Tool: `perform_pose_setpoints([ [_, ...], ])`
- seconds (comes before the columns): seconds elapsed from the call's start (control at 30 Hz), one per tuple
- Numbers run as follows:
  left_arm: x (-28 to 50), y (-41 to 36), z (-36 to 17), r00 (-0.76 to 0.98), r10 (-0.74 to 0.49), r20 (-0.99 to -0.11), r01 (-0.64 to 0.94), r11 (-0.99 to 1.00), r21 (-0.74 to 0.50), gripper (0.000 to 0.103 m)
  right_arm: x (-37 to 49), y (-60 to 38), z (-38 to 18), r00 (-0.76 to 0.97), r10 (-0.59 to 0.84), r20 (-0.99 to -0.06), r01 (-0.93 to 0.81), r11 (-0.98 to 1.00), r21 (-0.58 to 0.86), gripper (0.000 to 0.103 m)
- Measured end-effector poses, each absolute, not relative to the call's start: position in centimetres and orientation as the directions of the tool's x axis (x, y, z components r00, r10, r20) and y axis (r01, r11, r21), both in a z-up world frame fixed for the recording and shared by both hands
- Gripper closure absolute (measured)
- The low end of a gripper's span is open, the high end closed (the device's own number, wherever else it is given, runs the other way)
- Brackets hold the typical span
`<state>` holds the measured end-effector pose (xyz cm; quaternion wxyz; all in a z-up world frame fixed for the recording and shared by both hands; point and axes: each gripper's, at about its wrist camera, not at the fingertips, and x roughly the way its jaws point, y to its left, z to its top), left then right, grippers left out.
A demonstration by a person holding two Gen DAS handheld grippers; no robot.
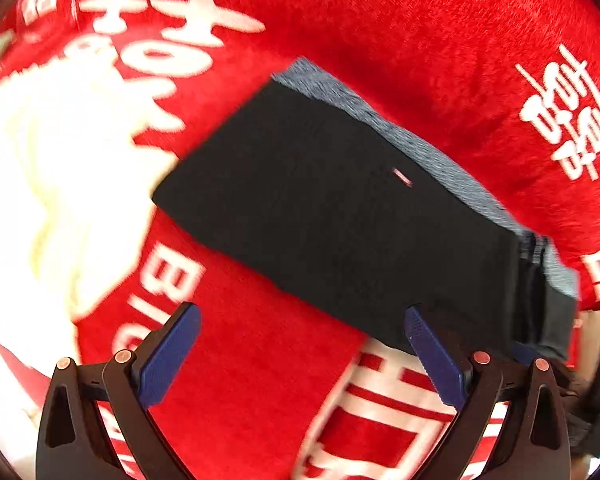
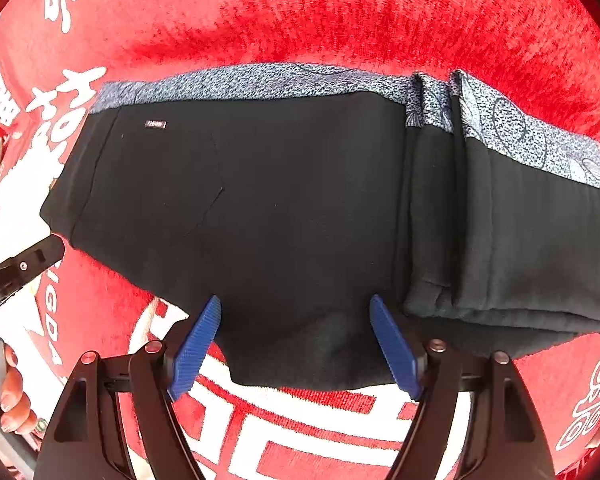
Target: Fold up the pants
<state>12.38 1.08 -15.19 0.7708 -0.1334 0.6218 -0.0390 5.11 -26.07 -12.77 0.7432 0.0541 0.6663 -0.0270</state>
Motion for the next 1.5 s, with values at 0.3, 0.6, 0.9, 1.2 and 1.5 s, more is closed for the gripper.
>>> perform_pose_setpoints([
  [0.3, 14.0, 3.9, -18.4, 0.302, -0.446, -0.843, -0.264, 0.81, -0.523, 0.001, 5.2, -25.5, -13.2, 0.121, 0.015, -0.993, 0.074, 0.997, 0.024, 0.023],
  [0.6, 14.5, 5.7, -19.7, 0.404, -0.536, -0.741, -0.289, 0.694, -0.659, 0.001, 5.0, -25.2, -13.4, 0.125, 0.0, -0.992, 0.067, 0.998, 0.009, 0.023],
  [0.9, 16.5, 3.8, -18.3, 0.442, -0.584, -0.681, -0.189, 0.681, -0.707, 0.001, 5.0, -24.6, -13.5, 0.126, -0.012, -0.992, 0.067, 0.998, -0.003, 0.023],
  [1.2, 17.8, 2.2, -19.2, 0.398, -0.403, -0.824, -0.315, 0.784, -0.536, 0.022, 5.1, -24.7, -13.3, 0.135, -0.005, -0.991, 0.073, 0.997, 0.005, 0.023],
  [1.5, 17.4, -2.1, -16.1, 0.395, -0.115, -0.912, -0.088, 0.983, -0.162, 0.076, 7.8, -26.2, -9.8, 0.145, 0.071, -0.987, 0.076, 0.994, 0.083, 0.023],
])
